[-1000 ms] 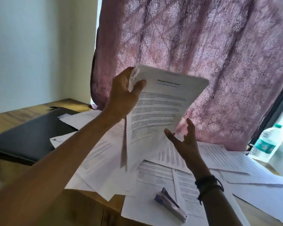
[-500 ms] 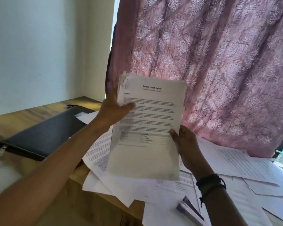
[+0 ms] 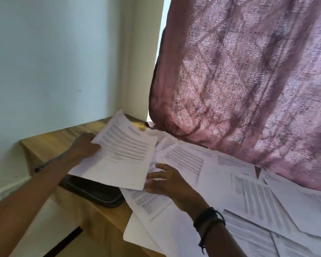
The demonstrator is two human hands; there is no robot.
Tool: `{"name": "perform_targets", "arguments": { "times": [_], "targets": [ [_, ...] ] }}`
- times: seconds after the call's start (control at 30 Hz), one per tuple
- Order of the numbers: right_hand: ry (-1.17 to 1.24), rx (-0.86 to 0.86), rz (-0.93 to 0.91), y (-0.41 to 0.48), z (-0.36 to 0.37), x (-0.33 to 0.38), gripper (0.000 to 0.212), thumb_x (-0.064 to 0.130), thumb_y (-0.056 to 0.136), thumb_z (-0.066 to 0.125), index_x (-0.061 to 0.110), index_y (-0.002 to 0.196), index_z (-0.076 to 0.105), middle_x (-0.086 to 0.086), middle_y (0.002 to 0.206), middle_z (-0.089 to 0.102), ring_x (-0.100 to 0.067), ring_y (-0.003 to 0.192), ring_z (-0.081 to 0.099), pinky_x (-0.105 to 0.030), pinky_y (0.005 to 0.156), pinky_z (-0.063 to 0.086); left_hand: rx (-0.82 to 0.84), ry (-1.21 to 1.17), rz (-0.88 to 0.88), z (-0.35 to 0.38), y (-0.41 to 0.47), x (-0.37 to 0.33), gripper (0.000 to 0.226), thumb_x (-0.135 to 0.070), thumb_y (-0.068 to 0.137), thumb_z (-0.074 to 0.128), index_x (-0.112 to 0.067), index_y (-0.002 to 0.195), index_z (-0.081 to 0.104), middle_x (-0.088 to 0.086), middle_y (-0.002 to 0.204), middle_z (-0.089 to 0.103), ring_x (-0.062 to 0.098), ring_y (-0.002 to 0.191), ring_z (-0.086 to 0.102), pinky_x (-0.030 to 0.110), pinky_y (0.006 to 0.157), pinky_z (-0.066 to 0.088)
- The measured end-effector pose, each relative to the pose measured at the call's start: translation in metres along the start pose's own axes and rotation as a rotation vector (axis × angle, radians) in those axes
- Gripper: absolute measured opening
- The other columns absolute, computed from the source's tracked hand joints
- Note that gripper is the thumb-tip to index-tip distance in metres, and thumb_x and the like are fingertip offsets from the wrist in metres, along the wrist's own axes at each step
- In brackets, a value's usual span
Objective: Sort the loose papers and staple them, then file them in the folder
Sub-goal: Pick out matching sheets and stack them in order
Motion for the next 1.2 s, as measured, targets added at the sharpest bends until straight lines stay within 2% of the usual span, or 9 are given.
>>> {"name": "perform_targets", "arguments": {
  "times": [0.23, 0.37, 0.5, 0.63, 0.73, 0.97, 1.03, 1.1, 1.2],
  "targets": [
    [-0.287, -0.028, 0.005, 0.021, 0.004, -0.008, 0.064, 0.011, 0.086, 0.072, 0.021, 0.139, 0.039, 0.006, 0.116, 0.06, -0.007, 0.097, 0.062, -0.009, 0.061, 0.051, -0.109, 0.377, -0.096, -0.04, 0.048, 0.038, 0.053, -0.013, 0.085, 0.062, -0.006, 0.136, 0.048, 0.023, 0.134, 0.052, 0.041, 0.12, 0.05, 0.046, 0.096, 0.042],
    [-0.408, -0.089, -0.026, 0.024, -0.005, -0.011, 0.057, 0.017, 0.09, 0.067, 0.023, 0.14, 0.039, 0.008, 0.12, 0.056, -0.002, 0.09, 0.058, -0.005, 0.055, 0.047, -0.19, 0.699, -0.204, -0.041, 0.048, 0.032, 0.05, -0.015, 0.086, 0.057, -0.006, 0.132, 0.041, 0.022, 0.132, 0.043, 0.042, 0.128, 0.036, 0.057, 0.106, 0.028],
    [-0.468, -0.141, -0.068, 0.026, -0.019, -0.014, 0.057, 0.017, 0.09, 0.066, 0.021, 0.14, 0.039, 0.009, 0.119, 0.054, 0.002, 0.088, 0.057, -0.004, 0.056, 0.046, -0.295, 0.688, 0.229, 0.0, 0.041, -0.019, 0.053, -0.022, 0.084, 0.064, -0.008, 0.132, 0.046, 0.017, 0.13, 0.048, 0.037, 0.122, 0.042, 0.046, 0.1, 0.038],
    [-0.413, -0.201, -0.068, 0.024, -0.035, -0.017, 0.053, 0.015, 0.09, 0.067, 0.021, 0.136, 0.043, 0.01, 0.113, 0.057, 0.0, 0.091, 0.06, -0.005, 0.056, 0.047, 0.098, 0.584, 0.62, 0.094, 0.02, -0.074, 0.057, -0.045, 0.088, 0.06, -0.025, 0.139, 0.046, -0.004, 0.146, 0.044, 0.019, 0.135, 0.036, 0.037, 0.11, 0.028],
    [-0.409, -0.225, -0.065, 0.02, -0.049, -0.019, 0.05, 0.016, 0.089, 0.068, 0.021, 0.133, 0.045, 0.009, 0.114, 0.058, -0.002, 0.09, 0.061, -0.004, 0.058, 0.047, 0.272, 0.767, 0.507, 0.138, 0.018, -0.079, 0.06, -0.058, 0.089, 0.049, -0.022, 0.137, 0.046, 0.0, 0.142, 0.046, 0.021, 0.132, 0.036, 0.041, 0.109, 0.024],
    [-0.443, -0.235, -0.077, 0.015, -0.079, -0.029, 0.045, 0.016, 0.087, 0.069, 0.011, 0.128, 0.052, -0.003, 0.123, 0.063, -0.013, 0.105, 0.065, -0.026, 0.088, 0.057, 0.034, 0.664, 0.483, 0.153, 0.018, -0.078, 0.029, -0.031, 0.098, 0.042, -0.018, 0.115, 0.062, 0.0, 0.122, 0.058, 0.022, 0.115, 0.047, 0.041, 0.096, 0.03],
    [-0.458, -0.248, -0.082, 0.012, -0.082, -0.028, 0.043, 0.016, 0.088, 0.07, 0.015, 0.126, 0.052, 0.002, 0.118, 0.063, -0.007, 0.099, 0.065, -0.018, 0.08, 0.056, -0.052, 0.627, 0.438, 0.147, 0.02, -0.076, 0.029, -0.027, 0.099, 0.042, -0.017, 0.118, 0.061, 0.002, 0.121, 0.06, 0.022, 0.113, 0.052, 0.039, 0.095, 0.033],
    [-0.553, -0.266, -0.102, 0.002, -0.083, -0.025, 0.043, 0.018, 0.088, 0.069, 0.022, 0.126, 0.05, 0.008, 0.115, 0.061, -0.003, 0.096, 0.062, -0.014, 0.079, 0.054, -0.086, 0.65, 0.386, 0.146, 0.021, -0.078, 0.032, -0.024, 0.098, 0.044, -0.015, 0.126, 0.056, 0.005, 0.126, 0.058, 0.023, 0.118, 0.05, 0.039, 0.099, 0.033],
    [-0.863, -0.305, -0.151, -0.015, -0.089, -0.028, 0.042, 0.026, 0.09, 0.065, 0.022, 0.13, 0.054, 0.009, 0.124, 0.059, -0.008, 0.11, 0.058, -0.025, 0.1, 0.047, -0.012, 0.7, 0.322, 0.154, 0.021, -0.083, 0.042, -0.038, 0.096, 0.048, -0.01, 0.126, 0.052, 0.009, 0.129, 0.056, 0.028, 0.122, 0.045, 0.04, 0.101, 0.032]
  ]
}}
Point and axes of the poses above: each hand's wrist, its own y-axis towards the middle knuckle, its own z-axis out of the palm, x = y × z, the point moved 7 cm from there along y, towards the middle knuckle
